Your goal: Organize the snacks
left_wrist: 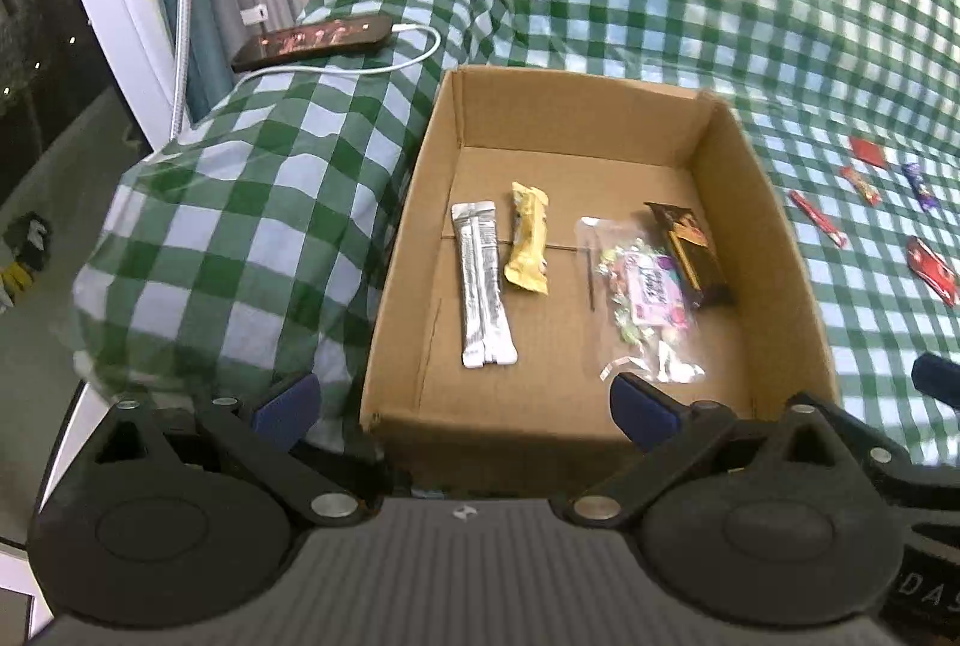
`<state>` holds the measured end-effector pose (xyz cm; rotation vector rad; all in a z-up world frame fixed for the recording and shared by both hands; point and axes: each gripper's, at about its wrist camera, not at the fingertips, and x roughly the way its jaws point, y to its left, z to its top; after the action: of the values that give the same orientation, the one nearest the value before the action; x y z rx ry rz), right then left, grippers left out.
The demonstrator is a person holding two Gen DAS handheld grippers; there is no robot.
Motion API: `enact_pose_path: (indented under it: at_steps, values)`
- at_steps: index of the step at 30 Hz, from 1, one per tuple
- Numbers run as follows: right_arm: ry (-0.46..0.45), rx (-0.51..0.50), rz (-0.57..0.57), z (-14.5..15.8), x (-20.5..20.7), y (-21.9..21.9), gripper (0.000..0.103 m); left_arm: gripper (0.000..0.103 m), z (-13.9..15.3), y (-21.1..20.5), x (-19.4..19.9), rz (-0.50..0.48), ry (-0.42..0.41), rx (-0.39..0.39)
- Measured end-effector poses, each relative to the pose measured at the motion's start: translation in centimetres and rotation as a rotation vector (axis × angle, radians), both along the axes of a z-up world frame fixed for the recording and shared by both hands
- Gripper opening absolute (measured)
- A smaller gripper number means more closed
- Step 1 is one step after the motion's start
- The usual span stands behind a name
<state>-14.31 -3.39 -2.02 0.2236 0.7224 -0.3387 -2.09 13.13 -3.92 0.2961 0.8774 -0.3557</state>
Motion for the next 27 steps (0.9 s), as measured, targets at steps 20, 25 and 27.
enact_pose_path:
  at_steps: [20,25,27]
  values:
    - [-0.149,-0.113,0.012,4.5,-8.1,5.7,0.099,0.103,4.4,3.5,-8.3,-0.019,-0.151,-0.057]
    - [-0.159,-0.125,0.014,4.8,-8.4,6.4,0.099,0.103,4.7,3.9,-8.8,-0.019,-0.158,-0.064]
    - [-0.161,-0.13,0.014,4.8,-8.4,6.5,0.099,0.103,4.8,4.0,-8.9,-0.02,-0.16,-0.066]
